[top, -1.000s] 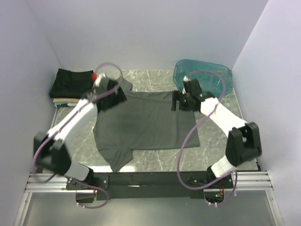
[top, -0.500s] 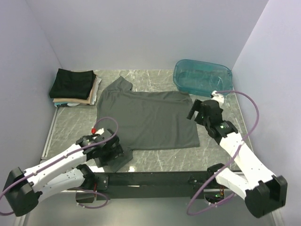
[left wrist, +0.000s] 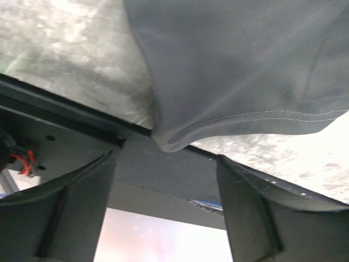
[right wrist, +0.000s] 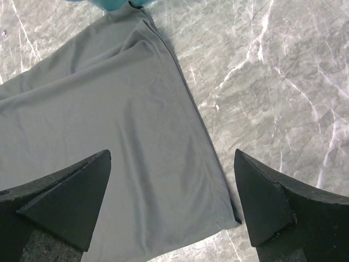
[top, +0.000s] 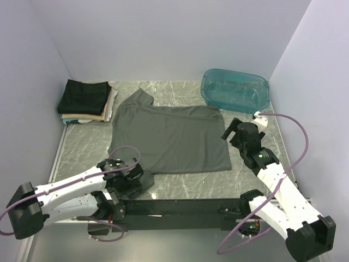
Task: Fold and stack the t-shirts
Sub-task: Fold the tshirt
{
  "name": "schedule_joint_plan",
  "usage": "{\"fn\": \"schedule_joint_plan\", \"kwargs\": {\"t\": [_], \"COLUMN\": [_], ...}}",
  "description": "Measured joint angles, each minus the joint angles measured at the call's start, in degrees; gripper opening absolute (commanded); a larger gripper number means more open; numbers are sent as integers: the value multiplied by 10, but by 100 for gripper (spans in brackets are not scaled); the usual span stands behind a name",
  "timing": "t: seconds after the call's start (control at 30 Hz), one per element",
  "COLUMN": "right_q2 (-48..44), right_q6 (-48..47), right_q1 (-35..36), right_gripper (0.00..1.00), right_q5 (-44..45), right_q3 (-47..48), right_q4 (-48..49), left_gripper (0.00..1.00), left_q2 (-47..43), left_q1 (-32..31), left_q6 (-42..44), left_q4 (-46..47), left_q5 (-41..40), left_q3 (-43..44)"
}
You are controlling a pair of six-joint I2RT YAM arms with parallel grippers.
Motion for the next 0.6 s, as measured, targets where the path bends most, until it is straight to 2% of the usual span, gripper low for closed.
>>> {"fn": "schedule_joint_plan", "kwargs": {"t": [0.13, 0.23, 0.33, 0.53, 0.6], "right_q2": [6, 11, 10, 7, -2], "right_q6": [0, 8, 19, 56, 67], "right_q1": [-1, -2, -2, -4, -5], "right_gripper": [100, 100, 100, 100, 100], "right_q5": [0, -2, -12, -18, -20], "right_q3": [0, -7, -23, -32, -34], "right_q4": [0, 3, 3, -19, -28], "left_gripper": [65, 48, 40, 36, 30], "left_q2": [21, 42, 46, 47, 49], "left_q1": [0, 0, 0, 0, 2], "left_q6": [-8, -15, -25, -35, -38], "left_q4": [20, 26, 32, 52, 60], "left_q5": [-1, -4, -10, -16, -19], "left_q3": [-1, -3, -7, -29, -32]}}
